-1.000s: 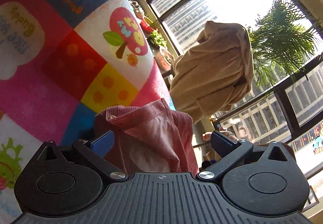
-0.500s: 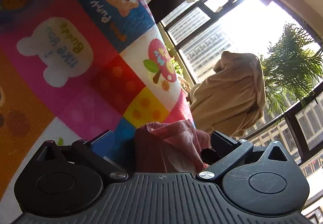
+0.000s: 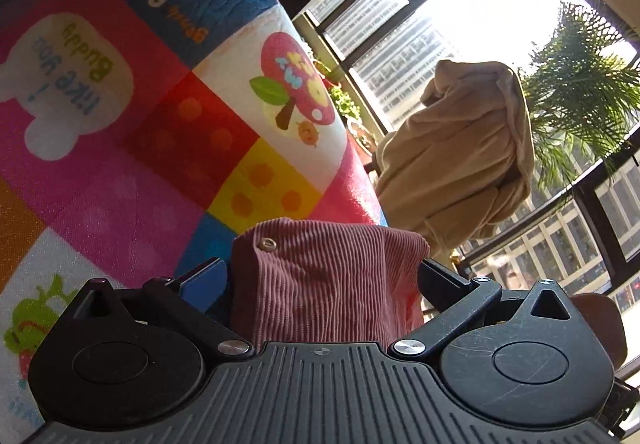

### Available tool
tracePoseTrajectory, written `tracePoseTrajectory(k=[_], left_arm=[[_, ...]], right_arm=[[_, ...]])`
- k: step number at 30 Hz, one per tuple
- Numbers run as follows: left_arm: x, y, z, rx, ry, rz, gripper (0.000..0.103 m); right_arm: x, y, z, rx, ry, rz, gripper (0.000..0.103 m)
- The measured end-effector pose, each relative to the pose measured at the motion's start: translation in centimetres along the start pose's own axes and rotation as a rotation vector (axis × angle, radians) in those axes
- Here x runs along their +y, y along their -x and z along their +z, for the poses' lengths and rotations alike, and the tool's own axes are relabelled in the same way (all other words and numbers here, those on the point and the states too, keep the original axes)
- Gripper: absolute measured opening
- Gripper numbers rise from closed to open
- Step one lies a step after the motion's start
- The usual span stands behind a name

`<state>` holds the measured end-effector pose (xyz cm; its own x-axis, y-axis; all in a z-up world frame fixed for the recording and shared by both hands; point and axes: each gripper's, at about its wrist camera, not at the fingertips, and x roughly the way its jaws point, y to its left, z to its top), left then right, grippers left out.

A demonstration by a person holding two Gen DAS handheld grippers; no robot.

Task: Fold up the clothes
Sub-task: 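Lower the folded dress onto the quilt and press it with both grippers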

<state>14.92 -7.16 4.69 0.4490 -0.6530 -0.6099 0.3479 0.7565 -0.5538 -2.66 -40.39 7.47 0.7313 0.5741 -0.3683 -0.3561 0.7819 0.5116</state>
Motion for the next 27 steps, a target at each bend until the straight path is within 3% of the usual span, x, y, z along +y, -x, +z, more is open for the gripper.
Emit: tracePoseTrajectory(k=[4, 5, 8, 12, 14, 16, 20, 21, 24, 27], left_arm=[[-1.4, -0.9, -3.5, 0.082, -0.239, 0.242, 0.103], [-1.5, -0.8, -4.5, 0.103, -0.280, 0.263, 0.103], [-1.6, 0.0, -6.6, 0.169, -0.316, 0.194, 0.103], [-3.0, 2.0, -7.1, 0.139, -0.350, 0.062, 0.103], [-3.7, 2.5, -6.8, 0.112, -0.353, 0.033, 0.103], [-4.2, 2.7, -6.6, 0.100, -0.358, 0.019, 0.103], [-4.3, 3.2, -6.7, 0.098, -0.356, 0.029, 0.103], [-4.1, 3.4, -6.7, 0.095, -0.353, 0.030, 0.103], [-3.3, 3.6, -6.3, 0.083, -0.326, 0.031, 0.103], [-3.1, 2.4, -5.9, 0.080, -0.307, 0.048, 0.103]], right_arm=[[-1.5, -1.7, 0.3, -0.022, -0.023, -0.282, 0.103], [-1.7, -2.1, 0.4, -0.032, -0.006, -0.341, 0.103], [-1.1, -3.3, 1.1, -0.066, 0.104, -0.460, 0.103], [0.4, -5.5, 3.3, -0.109, 0.263, -0.529, 0.103], [0.0, -7.7, 4.5, -0.076, 0.289, -0.531, 0.103], [-1.4, -10.5, 5.2, 0.005, 0.299, -0.588, 0.103], [-5.9, -14.1, 4.9, 0.079, 0.274, -0.886, 0.103], [-6.5, -13.5, 4.6, 0.064, 0.249, -0.911, 0.103], [-6.7, -10.3, 3.9, 0.024, 0.192, -0.850, 0.103], [-5.0, -8.0, 2.4, 0.031, 0.248, -0.796, 0.103]])
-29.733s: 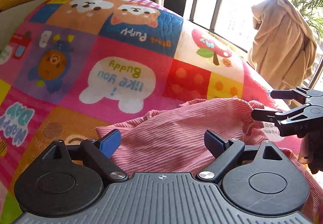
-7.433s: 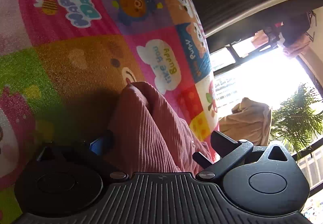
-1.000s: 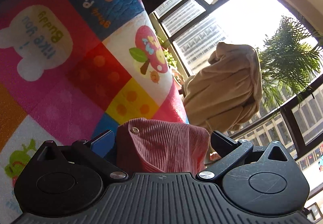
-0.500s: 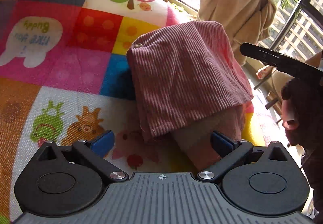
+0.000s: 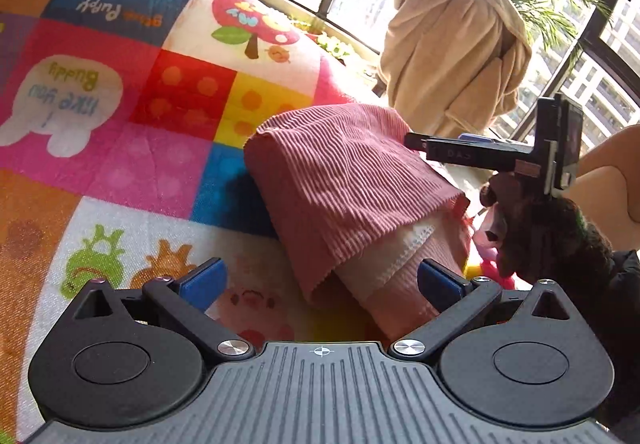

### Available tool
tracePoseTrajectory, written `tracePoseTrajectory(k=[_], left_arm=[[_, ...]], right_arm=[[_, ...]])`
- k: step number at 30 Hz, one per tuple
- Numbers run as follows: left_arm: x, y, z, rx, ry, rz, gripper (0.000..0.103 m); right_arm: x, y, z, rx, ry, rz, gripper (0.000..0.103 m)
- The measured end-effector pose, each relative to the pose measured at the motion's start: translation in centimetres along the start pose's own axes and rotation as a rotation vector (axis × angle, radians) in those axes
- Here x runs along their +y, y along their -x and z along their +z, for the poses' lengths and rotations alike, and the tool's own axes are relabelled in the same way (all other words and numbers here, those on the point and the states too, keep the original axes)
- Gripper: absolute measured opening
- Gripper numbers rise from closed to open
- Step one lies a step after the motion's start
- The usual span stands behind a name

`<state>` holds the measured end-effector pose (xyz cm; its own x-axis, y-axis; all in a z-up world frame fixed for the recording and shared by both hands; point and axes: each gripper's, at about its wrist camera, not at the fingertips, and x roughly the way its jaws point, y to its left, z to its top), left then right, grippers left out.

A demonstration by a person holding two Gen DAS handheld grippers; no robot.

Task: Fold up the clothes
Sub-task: 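Lower the folded dress onto the quilt and press it with both grippers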

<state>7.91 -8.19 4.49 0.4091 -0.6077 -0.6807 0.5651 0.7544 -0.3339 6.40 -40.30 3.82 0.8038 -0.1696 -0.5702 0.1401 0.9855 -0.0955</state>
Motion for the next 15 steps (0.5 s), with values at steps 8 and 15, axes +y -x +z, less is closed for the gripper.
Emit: tracePoseTrajectory(k=[8, 15], left_arm=[[-3.0, -3.5, -1.3, 0.050, -0.168, 0.038, 0.103], [-0.9, -2.0, -1.0, 0.022, -0.130, 0.170, 0.103]], right_arm=[[2.8, 4.0, -4.0, 0.080, 0.172, 0.084, 0.103], [3.5, 8.0, -4.1, -0.010, 0.283, 0.050, 0.103]])
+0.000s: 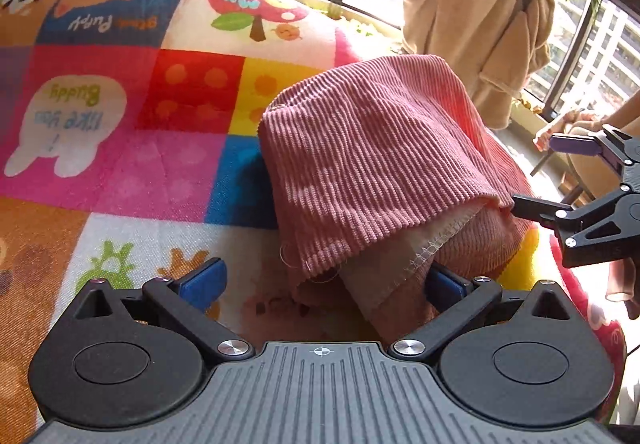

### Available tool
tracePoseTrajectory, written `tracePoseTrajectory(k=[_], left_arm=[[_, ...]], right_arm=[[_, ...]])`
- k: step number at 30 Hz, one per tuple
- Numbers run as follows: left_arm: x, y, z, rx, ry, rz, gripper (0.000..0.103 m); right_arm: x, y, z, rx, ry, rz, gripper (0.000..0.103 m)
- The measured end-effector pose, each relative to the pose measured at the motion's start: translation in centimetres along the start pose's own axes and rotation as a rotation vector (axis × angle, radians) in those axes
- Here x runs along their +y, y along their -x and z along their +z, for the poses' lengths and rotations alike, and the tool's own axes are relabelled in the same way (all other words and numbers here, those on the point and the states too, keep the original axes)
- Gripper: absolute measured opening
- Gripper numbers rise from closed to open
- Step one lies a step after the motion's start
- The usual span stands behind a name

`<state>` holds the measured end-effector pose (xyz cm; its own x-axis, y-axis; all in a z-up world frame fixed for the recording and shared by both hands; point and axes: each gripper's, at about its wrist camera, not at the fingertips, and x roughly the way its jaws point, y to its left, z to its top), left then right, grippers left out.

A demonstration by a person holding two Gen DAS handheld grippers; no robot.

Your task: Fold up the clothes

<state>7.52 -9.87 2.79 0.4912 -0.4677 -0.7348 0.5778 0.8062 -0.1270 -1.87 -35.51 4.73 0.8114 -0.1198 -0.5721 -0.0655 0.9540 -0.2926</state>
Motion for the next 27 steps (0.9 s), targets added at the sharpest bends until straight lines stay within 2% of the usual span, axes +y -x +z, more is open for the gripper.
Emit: tracePoseTrajectory(k=[1, 3, 6, 7, 12, 13, 16, 19, 21, 25, 27], left_arm=[[0.2, 0.5, -0.1, -0.008, 0.001, 0.001, 0.103], [0.8, 1.7, -0.3, -0.020, 0.031, -0.078, 0.103], [2.9, 3.1, -0.2, -0.047, 0.201, -0.276, 0.103], [3.5, 3.1, -0.1, -0.053, 0.256, -0.307, 0.103], [6.4, 1.8, 0.6, -0.052, 0.545, -0.396, 0.103], [7.0, 1.1, 0.7, -0.039, 0.614, -0.413, 0.103], [8.0, -0.8, 0.7, -0.011, 0.726, -0.432, 0.103], [8.0, -1.7, 0.7, 0.007, 0.749, -0.452, 0.103], [7.6, -1.5, 0.8, -0.001, 0.710, -0.424, 0.103], [6.7, -0.8, 1.2, -0.054, 0.647, -0.361, 0.103], [6.6, -0.6, 1.3, -0.086, 0.655, -0.374, 0.103]], right_arm=[[0.2, 0.4, 0.0, -0.012, 0.024, -0.031, 0.103], [0.4, 1.1, -0.3, -0.027, 0.060, -0.078, 0.103], [1.1, 1.8, -0.9, -0.047, 0.108, -0.118, 0.103], [1.5, 1.9, -1.1, -0.053, 0.123, -0.123, 0.103], [4.2, 1.3, -1.5, -0.095, 0.211, -0.113, 0.103], [5.0, 1.0, -1.5, -0.107, 0.243, -0.124, 0.103], [7.0, 0.0, -1.7, -0.144, 0.350, -0.202, 0.103], [7.3, -0.9, -1.7, -0.204, 0.394, -0.393, 0.103], [6.0, -0.9, -1.9, -0.208, 0.361, -0.504, 0.103], [2.7, -1.1, -3.2, -0.099, 0.263, -0.541, 0.103], [1.7, -1.2, -4.1, -0.051, 0.227, -0.518, 0.103]])
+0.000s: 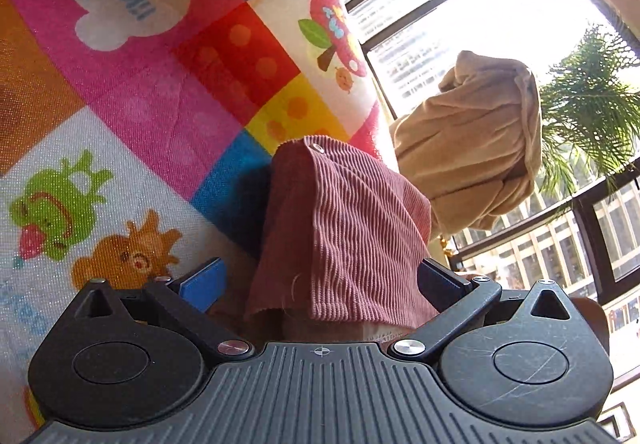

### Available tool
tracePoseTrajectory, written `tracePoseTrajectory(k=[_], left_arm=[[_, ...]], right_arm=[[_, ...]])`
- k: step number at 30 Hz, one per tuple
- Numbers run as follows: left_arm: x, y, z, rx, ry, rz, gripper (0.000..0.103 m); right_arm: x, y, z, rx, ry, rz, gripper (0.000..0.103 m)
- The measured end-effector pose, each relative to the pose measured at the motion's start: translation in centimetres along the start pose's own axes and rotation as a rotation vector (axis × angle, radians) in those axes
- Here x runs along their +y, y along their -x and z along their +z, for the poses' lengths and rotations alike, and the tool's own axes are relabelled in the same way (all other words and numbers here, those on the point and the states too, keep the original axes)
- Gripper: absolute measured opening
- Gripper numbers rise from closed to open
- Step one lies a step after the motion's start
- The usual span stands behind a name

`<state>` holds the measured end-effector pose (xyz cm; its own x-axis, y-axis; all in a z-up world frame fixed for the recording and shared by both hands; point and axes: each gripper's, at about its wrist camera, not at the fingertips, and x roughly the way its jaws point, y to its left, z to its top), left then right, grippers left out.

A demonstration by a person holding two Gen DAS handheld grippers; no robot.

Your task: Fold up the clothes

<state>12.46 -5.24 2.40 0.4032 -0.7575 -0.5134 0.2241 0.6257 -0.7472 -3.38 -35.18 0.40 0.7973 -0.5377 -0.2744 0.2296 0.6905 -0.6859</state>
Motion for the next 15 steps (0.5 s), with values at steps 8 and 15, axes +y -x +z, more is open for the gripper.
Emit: tracePoseTrajectory(k=[8, 15], left_arm=[[-1.3, 0.6, -0.6, -0.016, -0.091, 0.032, 0.103], [-3.0, -0.9, -1.1, -0.021, -0.263, 0.182, 0.103]], right_arm=[[-5.3, 1.0, -1.2, 0.009, -0.283, 0.394, 0.103], [-7.9, -0.4, 3.0, -0.047, -0.546, 0.541, 0.103]])
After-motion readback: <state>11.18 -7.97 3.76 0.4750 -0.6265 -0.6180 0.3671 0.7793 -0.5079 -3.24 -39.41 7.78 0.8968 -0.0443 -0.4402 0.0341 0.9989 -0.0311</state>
